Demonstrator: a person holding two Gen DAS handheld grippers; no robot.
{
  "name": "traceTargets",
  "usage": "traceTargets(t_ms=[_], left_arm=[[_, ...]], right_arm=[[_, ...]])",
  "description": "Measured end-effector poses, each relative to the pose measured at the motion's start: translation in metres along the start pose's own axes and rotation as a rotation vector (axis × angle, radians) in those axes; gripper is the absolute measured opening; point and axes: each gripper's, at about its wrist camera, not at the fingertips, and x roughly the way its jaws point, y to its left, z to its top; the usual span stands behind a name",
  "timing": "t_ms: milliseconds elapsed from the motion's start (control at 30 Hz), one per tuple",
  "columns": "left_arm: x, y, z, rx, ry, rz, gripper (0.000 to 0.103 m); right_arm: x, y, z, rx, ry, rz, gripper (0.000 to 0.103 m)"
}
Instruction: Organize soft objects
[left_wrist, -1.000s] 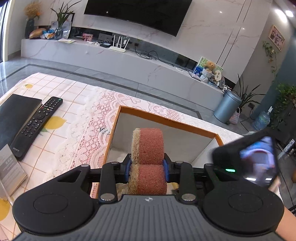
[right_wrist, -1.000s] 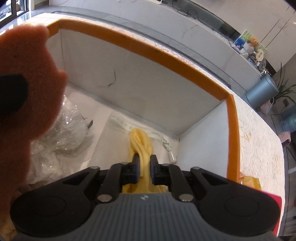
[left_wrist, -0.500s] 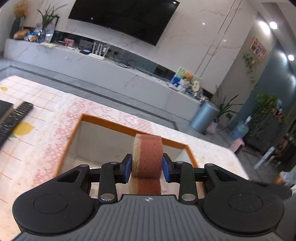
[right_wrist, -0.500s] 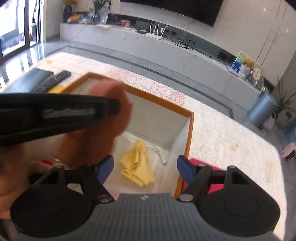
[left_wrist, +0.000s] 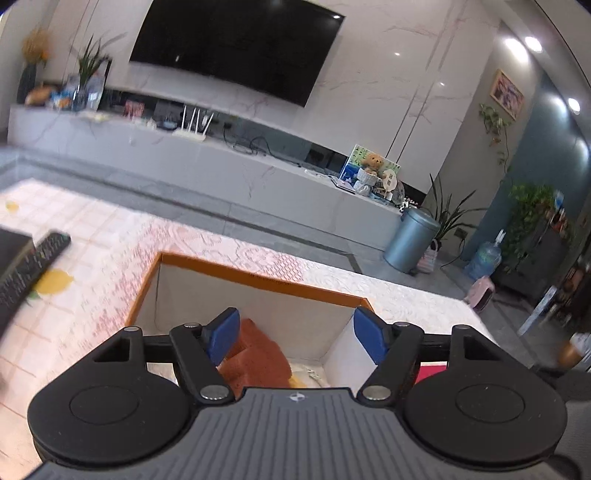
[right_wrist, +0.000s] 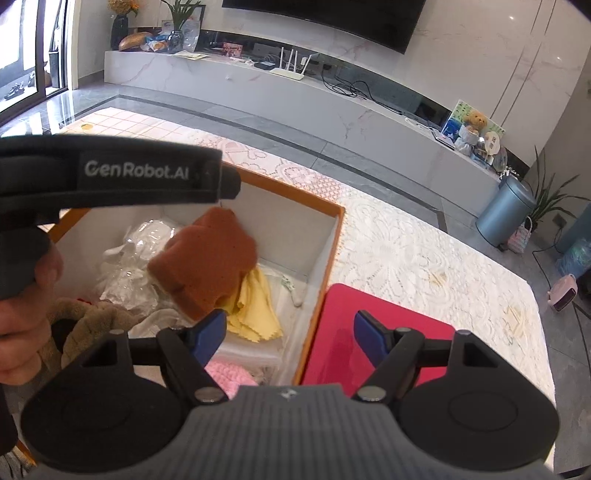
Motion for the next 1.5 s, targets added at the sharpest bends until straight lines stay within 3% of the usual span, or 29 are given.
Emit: traceTargets(t_ms=[133, 367, 500, 633, 800, 1067, 1200, 1333, 1400, 1433, 1500], left_arm=[[-0.008, -0.015, -0.002, 0.069, -0.028, 0.009, 0.083], [-0.024, -0.025, 0.007, 0.059, 0.023, -0.063, 0.083], [-0.043, -0.033, 0.01, 0.07, 0.013, -0.077, 0.083], [-0.061, -0.041, 0.005, 0.081, -0.003, -0.075, 0.083], [-0.074, -0.06, -0.003, 0.088, 0.001, -0.094, 0.083], [-0.059, -0.105, -0.03, 0.172, 0.098, -0.156, 0.083], [-0.048, -0.111, -0.045, 0.207, 0.123, -0.125, 0.083], [-0.041, -0.102, -0.052, 0.188, 0.136, -0.107, 0.083], [-0.039, -0.099, -0.056, 0.181, 0.15, -0.096, 0.083], [-0.038, -0.098, -0.057, 0.178, 0.156, -0.091, 0.083], [-0.037, -0.097, -0.059, 0.177, 0.167, -0.089, 0.083]], right_arm=[[0.001, -0.012, 0.003, 0.007, -0.013, 0.004, 0.075], [-0.023, -0.03, -0.003, 0.005, -0.045, 0.013, 0.075], [-0.043, -0.046, -0.012, 0.024, -0.08, 0.02, 0.075], [-0.065, -0.066, -0.034, 0.053, -0.105, 0.01, 0.091], [-0.084, -0.106, -0.082, 0.21, -0.13, -0.026, 0.094], [-0.031, -0.158, -0.159, 0.599, 0.056, -0.049, 0.096], [0.004, -0.168, -0.178, 0.787, 0.118, -0.021, 0.096], [0.027, -0.154, -0.176, 0.79, 0.138, 0.002, 0.096], [0.037, -0.146, -0.174, 0.758, 0.154, -0.044, 0.096], [0.041, -0.143, -0.174, 0.741, 0.158, -0.061, 0.092], [0.038, -0.142, -0.176, 0.691, 0.105, -0.066, 0.073]])
